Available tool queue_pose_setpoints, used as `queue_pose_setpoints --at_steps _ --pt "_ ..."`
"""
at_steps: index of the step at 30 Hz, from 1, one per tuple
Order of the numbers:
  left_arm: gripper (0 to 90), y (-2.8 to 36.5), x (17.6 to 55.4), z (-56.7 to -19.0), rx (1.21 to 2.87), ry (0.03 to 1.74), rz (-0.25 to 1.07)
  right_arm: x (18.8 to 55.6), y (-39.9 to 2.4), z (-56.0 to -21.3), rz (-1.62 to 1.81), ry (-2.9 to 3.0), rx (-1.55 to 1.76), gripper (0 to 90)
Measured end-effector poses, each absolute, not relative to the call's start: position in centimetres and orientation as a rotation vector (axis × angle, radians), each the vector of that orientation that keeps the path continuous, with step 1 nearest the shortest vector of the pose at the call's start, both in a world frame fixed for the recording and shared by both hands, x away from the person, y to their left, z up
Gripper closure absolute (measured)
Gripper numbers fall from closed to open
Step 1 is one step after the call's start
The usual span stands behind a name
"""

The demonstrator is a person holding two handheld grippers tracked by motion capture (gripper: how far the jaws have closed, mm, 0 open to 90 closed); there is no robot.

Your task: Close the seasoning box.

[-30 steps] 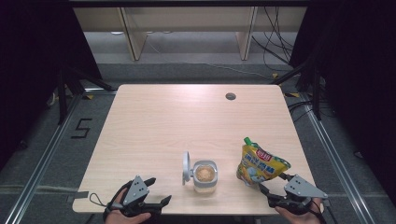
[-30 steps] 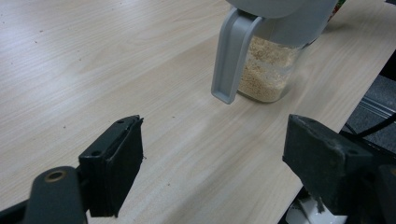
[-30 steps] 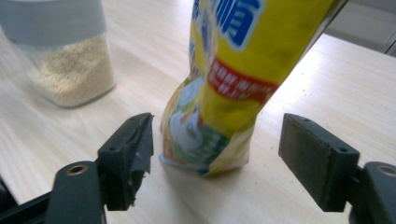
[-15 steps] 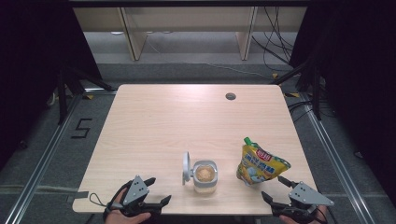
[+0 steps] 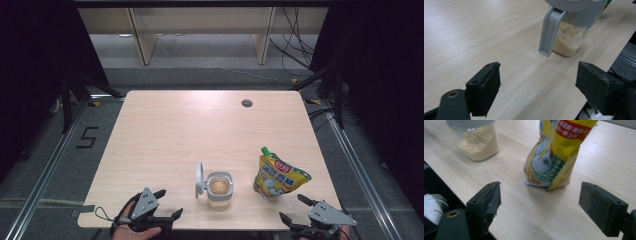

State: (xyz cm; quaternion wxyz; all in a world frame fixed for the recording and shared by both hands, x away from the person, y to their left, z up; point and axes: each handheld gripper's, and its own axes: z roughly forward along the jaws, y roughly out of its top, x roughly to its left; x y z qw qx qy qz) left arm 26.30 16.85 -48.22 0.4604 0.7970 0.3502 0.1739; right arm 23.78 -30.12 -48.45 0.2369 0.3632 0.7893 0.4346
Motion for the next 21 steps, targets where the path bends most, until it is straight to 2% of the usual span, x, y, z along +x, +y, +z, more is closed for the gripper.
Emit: queue_pose_setpoints --at_steps 5,9,12,17,19,21 --pt "17.8 16.5 26.6 -48.2 1.968 0.858 0.425 23.9 -30.1 -48.6 1.19 2.158 1.004 18.7" --pt "22.9 16.4 26.8 -47.9 1.969 0.853 0.415 24.0 -30.0 -48.6 1.2 2.163 0.994 19.0" --pt "37.9 16.1 27.0 -47.3 1.955 0.807 0.411 23.9 -29.9 -48.6 1.208 2.179 1.001 19.3" --pt "75.1 15.6 27.7 -46.1 1.968 0.695 0.468 23.9 -29.8 -48.4 1.198 2.184 1.002 19.8" --pt "85.3 15.3 27.8 -45.8 1.956 0.724 0.474 23.9 -29.8 -48.3 1.186 2.178 0.97 19.9" --pt "89.0 15.0 28.0 -45.4 1.959 0.701 0.473 23.9 -29.8 -48.3 1.188 2.175 0.977 20.0"
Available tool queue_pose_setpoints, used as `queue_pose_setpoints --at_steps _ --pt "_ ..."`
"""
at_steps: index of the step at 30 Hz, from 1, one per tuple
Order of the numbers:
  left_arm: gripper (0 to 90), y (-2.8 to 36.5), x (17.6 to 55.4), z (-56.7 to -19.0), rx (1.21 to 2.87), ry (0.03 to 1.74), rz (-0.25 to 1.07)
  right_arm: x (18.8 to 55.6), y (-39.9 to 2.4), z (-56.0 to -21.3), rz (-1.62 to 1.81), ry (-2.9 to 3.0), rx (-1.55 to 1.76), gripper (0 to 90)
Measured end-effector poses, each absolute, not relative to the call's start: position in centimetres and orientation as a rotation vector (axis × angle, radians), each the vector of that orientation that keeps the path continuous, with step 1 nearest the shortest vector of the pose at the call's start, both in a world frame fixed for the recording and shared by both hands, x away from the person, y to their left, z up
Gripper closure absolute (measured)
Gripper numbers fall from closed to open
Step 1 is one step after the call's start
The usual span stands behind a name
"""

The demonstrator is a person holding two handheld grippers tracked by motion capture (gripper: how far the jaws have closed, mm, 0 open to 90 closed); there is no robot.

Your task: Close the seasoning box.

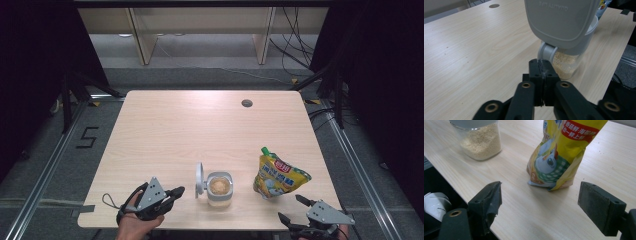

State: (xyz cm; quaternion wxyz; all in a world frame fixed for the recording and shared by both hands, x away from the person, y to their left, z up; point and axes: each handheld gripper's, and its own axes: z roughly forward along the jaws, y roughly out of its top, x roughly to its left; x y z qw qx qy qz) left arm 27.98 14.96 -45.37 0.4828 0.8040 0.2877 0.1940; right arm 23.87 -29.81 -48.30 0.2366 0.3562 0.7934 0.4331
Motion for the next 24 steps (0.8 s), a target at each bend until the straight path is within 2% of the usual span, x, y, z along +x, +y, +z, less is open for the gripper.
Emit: queue_pose_setpoints --at_steps 24 --pt "89.1 12.0 28.8 -42.7 1.989 0.601 0.468 23.9 -29.7 -48.4 1.203 2.166 1.007 21.3"
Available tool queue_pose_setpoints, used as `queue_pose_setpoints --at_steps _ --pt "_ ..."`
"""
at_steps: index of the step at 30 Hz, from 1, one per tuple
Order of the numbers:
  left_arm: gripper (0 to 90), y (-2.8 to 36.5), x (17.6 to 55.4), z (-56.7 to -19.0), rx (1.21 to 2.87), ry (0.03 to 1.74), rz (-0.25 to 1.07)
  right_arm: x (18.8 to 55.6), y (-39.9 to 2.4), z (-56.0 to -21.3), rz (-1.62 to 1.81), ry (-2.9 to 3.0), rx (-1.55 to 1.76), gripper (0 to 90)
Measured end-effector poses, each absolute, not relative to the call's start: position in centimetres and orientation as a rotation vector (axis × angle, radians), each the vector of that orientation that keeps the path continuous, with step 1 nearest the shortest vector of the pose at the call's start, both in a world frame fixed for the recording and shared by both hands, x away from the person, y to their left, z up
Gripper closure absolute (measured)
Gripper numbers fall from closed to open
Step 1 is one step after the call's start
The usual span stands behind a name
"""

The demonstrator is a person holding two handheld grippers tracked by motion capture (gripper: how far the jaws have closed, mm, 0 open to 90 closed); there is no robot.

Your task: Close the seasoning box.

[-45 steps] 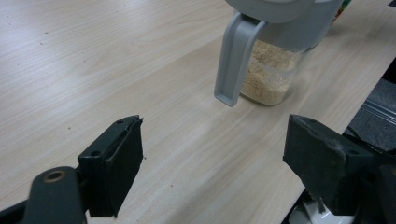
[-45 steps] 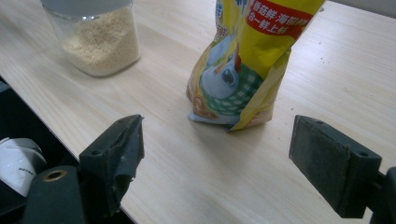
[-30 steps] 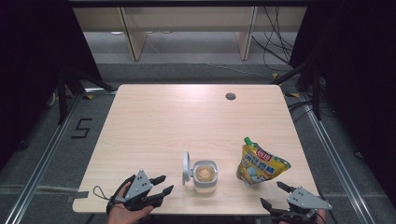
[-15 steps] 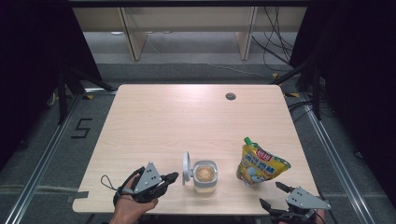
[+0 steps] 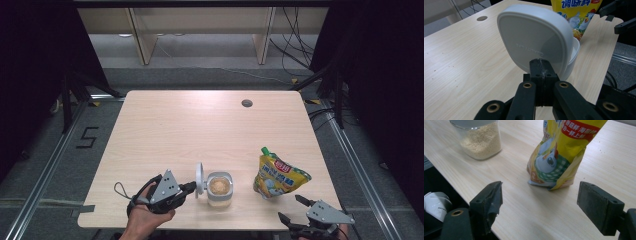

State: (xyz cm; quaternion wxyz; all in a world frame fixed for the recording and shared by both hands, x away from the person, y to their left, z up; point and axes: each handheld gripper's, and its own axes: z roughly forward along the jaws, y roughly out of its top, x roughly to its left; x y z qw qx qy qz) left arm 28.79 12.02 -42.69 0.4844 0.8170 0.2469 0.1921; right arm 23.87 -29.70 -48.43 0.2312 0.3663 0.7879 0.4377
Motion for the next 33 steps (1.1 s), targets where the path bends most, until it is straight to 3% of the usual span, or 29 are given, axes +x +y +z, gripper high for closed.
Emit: queue_pose_setpoints --at_steps 13,22,27,33 --pt "89.1 10.2 29.0 -41.9 1.984 0.553 0.456 23.9 -29.7 -48.4 1.201 2.167 0.998 22.0" --pt "88.2 11.2 28.9 -41.3 1.957 0.575 0.448 23.9 -29.8 -48.4 1.197 2.181 0.995 22.0" --pt "80.1 12.4 28.8 -41.8 1.943 0.595 0.416 24.0 -29.8 -48.4 1.195 2.175 0.985 22.0" --pt "58.2 13.7 28.6 -42.6 1.902 0.61 0.331 24.0 -29.8 -48.4 1.198 2.179 0.974 22.0"
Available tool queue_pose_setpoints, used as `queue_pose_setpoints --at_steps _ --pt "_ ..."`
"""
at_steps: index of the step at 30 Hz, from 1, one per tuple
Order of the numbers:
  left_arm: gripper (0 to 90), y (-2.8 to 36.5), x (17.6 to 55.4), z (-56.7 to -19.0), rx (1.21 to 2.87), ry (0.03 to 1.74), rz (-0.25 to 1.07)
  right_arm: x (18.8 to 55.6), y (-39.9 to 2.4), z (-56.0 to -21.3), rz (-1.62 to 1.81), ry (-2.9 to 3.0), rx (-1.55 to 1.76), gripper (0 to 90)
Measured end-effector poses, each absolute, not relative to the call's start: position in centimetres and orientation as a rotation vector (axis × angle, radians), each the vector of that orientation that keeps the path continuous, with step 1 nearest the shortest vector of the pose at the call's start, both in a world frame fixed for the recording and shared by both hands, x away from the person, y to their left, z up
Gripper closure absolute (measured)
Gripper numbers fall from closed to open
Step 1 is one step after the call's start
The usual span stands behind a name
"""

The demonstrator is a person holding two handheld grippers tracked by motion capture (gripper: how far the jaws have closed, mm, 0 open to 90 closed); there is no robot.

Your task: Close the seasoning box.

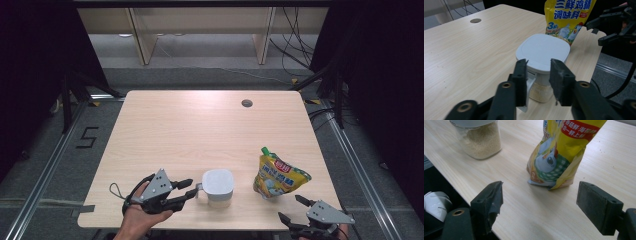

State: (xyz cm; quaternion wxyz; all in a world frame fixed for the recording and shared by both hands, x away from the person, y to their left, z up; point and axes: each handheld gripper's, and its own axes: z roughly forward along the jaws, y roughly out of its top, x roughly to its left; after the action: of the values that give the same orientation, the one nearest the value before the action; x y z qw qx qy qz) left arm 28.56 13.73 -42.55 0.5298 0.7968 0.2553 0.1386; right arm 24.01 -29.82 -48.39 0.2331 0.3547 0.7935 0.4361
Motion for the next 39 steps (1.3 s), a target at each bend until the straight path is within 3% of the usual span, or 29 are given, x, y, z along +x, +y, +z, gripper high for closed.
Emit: queue_pose_setpoints --at_steps 6,11,39 --pt "38.8 14.6 28.0 -43.6 1.901 0.668 0.314 23.9 -29.8 -48.3 1.193 2.181 0.997 22.0" --pt "32.3 15.6 27.8 -44.5 1.912 0.679 0.331 23.8 -29.8 -48.3 1.178 2.18 1.0 22.0" --pt "22.2 17.5 25.6 -47.2 1.96 0.765 0.359 23.9 -29.8 -48.3 1.178 2.187 0.981 21.7"
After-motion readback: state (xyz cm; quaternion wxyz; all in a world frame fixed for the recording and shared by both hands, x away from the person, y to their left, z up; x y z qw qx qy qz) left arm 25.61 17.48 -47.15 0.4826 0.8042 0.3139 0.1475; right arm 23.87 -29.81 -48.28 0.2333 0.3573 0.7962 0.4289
